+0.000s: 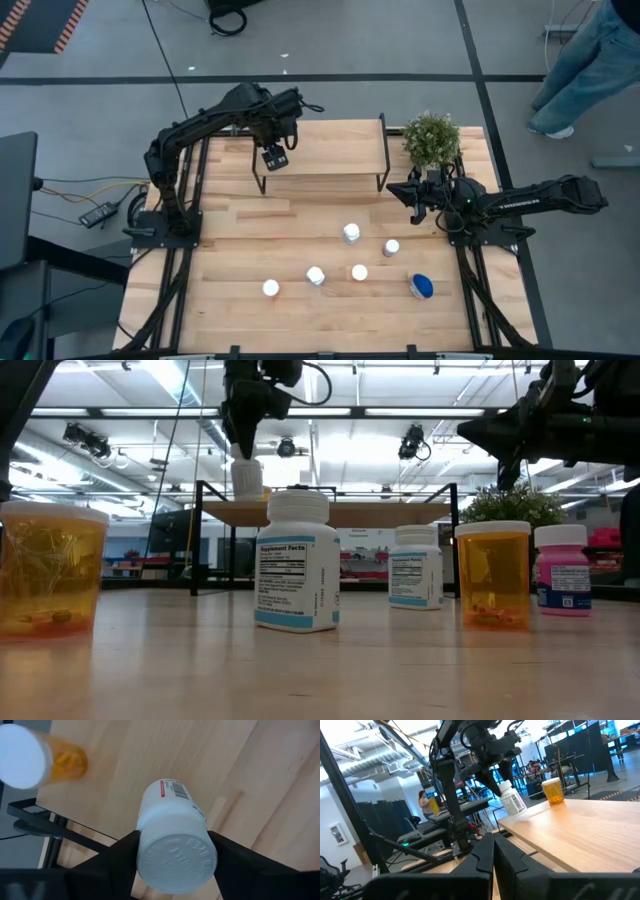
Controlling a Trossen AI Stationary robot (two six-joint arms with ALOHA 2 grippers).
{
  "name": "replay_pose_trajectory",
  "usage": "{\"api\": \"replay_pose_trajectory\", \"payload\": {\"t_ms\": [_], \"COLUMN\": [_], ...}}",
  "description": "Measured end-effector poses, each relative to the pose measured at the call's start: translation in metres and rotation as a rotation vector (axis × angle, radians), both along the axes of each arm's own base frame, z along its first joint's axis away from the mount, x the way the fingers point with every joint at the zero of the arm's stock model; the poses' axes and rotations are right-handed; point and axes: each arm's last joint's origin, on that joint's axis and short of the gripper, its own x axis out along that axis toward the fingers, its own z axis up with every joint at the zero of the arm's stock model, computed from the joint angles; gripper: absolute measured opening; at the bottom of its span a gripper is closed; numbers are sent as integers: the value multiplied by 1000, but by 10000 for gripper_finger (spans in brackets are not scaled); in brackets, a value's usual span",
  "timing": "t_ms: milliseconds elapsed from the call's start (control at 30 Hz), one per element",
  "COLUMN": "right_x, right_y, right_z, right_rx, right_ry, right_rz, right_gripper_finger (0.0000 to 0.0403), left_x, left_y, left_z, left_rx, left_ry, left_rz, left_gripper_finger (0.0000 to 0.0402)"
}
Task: Pick and place medicine bottles onto shelf by color
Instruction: Put the left white pill bottle on the shelf
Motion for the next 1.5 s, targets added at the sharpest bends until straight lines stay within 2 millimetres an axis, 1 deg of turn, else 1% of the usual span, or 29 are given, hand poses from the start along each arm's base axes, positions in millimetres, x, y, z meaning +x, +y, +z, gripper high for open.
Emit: {"api": "replay_pose_trajectory", "payload": {"t_ms": [133,467,600,767,1067,1233,1367,1500], "right_x": [0,0,0,0,0,0,0,0], "right_y": [0,0,0,0,0,0,0,0], "right_z": [0,0,0,0,0,0,0,0], "right_rx": [0,0,0,1,-3,-4,-6,-11], "right_ry": [0,0,0,0,1,0,1,2], "right_rz": [0,0,0,0,-1,-1,-2,-3], "right_gripper_finger": [10,10,10,10,10,10,10,10], "left_x": [0,0,-1,-1,-1,-1,0,0], "left_y": [0,0,2,2,2,2,0,-5], "left_z": [0,0,0,0,0,1,10,31], "left_rx": [-1,13,75,77,77,77,94,131], "left_ry": [-1,6,39,41,40,39,5,-72], "left_rz": [7,1,2,2,4,6,-1,-9], "left_gripper_finger": [238,222,230,241,232,240,247,247]}}
